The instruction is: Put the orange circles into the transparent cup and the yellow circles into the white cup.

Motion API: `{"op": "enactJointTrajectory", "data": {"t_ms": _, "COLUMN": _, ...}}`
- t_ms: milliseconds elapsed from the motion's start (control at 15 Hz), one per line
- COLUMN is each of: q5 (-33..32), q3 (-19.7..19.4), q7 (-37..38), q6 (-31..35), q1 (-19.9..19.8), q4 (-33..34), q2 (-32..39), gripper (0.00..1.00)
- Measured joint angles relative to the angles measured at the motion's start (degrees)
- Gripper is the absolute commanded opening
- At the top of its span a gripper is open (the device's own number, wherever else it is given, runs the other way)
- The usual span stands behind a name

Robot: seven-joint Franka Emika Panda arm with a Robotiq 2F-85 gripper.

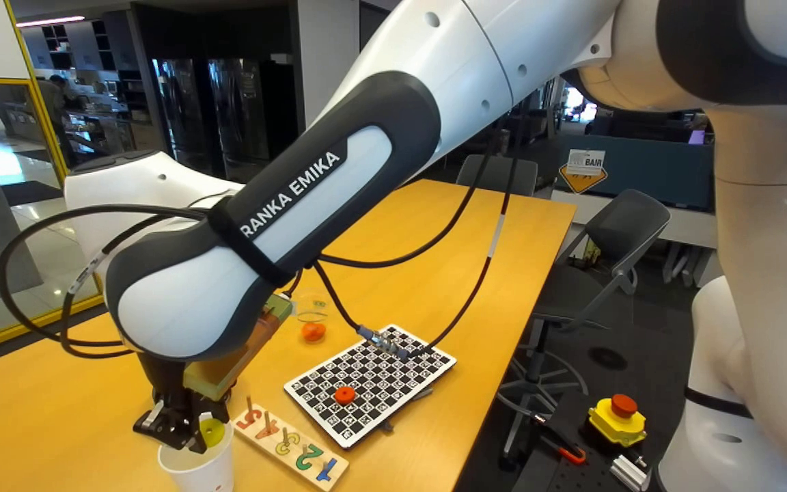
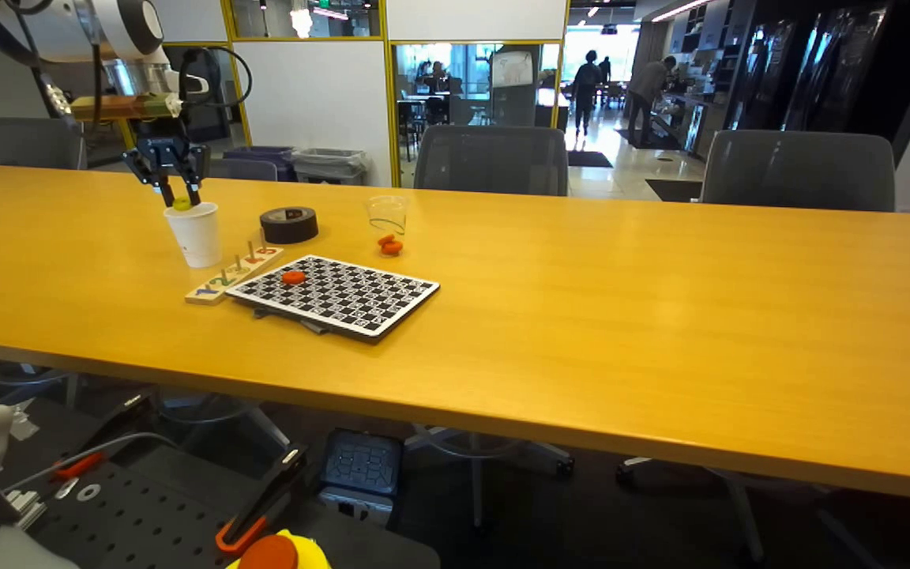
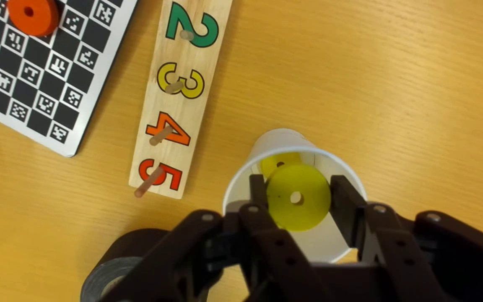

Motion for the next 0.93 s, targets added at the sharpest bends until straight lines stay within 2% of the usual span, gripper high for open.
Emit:
{"op": "enactJointTrajectory", "data": {"t_ms": 67, "q5": 0.0, "q3": 0.0, "q7": -0.5, "q6": -0.5, "q1": 0.1, "q4": 0.6, "q2": 0.4, "gripper": 0.24}}
{"op": "enactJointTrajectory", "data": {"t_ms": 133, "q5": 0.0, "q3": 0.0, "q7": -1.1, "q6": -0.8, "q1": 0.2, "q4": 1.2, "q2": 0.9, "gripper": 0.67}}
{"op": "enactJointTrajectory", "data": {"t_ms": 200, "q5": 0.0, "q3": 0.0, "q7": -1.5, "q6": -1.1, "q1": 0.3, "q4": 1.7, "q2": 1.2, "gripper": 0.68}}
{"op": "enactJointTrajectory", "data": {"t_ms": 467, "q5": -0.1, "q3": 0.0, "q7": -2.8, "q6": -3.3, "q1": 0.3, "q4": 3.5, "q2": 2.3, "gripper": 0.97}}
{"op": "enactJointTrajectory", "data": {"t_ms": 533, "q5": -0.8, "q3": -0.2, "q7": -2.8, "q6": -4.4, "q1": 0.4, "q4": 3.9, "q2": 2.4, "gripper": 1.0}}
{"op": "enactJointTrajectory", "data": {"t_ms": 933, "q5": -7.9, "q3": -3.3, "q7": -2.6, "q6": -9.7, "q1": 0.0, "q4": 5.5, "q2": 1.4, "gripper": 1.0}}
